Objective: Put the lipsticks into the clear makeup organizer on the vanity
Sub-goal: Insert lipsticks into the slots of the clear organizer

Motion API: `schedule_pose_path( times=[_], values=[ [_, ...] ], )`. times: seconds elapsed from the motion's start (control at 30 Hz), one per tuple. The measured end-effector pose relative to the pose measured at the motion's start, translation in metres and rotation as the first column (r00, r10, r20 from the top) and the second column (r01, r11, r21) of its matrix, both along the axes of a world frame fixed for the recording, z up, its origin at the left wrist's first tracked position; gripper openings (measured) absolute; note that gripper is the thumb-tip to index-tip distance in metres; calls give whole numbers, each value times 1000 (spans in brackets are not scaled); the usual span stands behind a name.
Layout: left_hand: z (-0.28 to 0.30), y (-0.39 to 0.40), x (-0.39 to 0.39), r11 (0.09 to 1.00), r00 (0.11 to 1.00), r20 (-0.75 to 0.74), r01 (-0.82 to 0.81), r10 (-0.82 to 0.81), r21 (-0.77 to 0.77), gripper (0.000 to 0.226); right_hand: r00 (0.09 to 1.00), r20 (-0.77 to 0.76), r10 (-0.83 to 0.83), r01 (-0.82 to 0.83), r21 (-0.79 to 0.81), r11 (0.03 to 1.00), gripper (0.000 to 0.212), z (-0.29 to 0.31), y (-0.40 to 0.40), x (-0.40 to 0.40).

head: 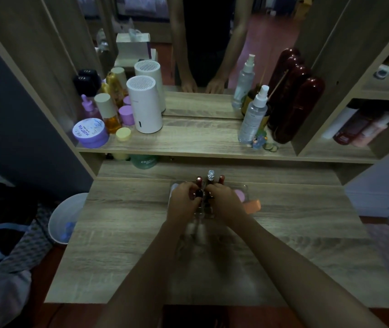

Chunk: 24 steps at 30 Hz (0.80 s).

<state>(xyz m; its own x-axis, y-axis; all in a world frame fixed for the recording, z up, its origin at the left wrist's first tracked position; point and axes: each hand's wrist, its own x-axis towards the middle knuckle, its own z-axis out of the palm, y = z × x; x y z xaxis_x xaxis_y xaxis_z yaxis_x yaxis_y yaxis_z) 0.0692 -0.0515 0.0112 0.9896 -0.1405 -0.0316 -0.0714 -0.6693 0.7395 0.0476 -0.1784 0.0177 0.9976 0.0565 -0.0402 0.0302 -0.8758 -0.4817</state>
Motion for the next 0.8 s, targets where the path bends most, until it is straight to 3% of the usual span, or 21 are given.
schedule_pose_path(
  times=[0.17,0.37,0.5,0.67,0.8],
  values=[
    [3,2,2,1000,1000,-13,-2,2,-14,26,997,70,-34,35,-15,999,30,9,-6,-2],
    [7,8,4,997,1000,-2,16,-16,-80,26,986,154,-56,57,-2,998,10,35,-23,-6],
    [16,7,13,998,997,74,37,-33,-58,24,962,237,-138,132,45,990,8,46,-35,-3],
    [28,-7,22,994,989,106,107,-102,-35,36,972,123,-201,196,49,979,34,40,-39,6],
    [30,-17,26,981,975,116,192,-192,7,34,977,45,-209,207,35,978,31,34,-35,15]
  ],
)
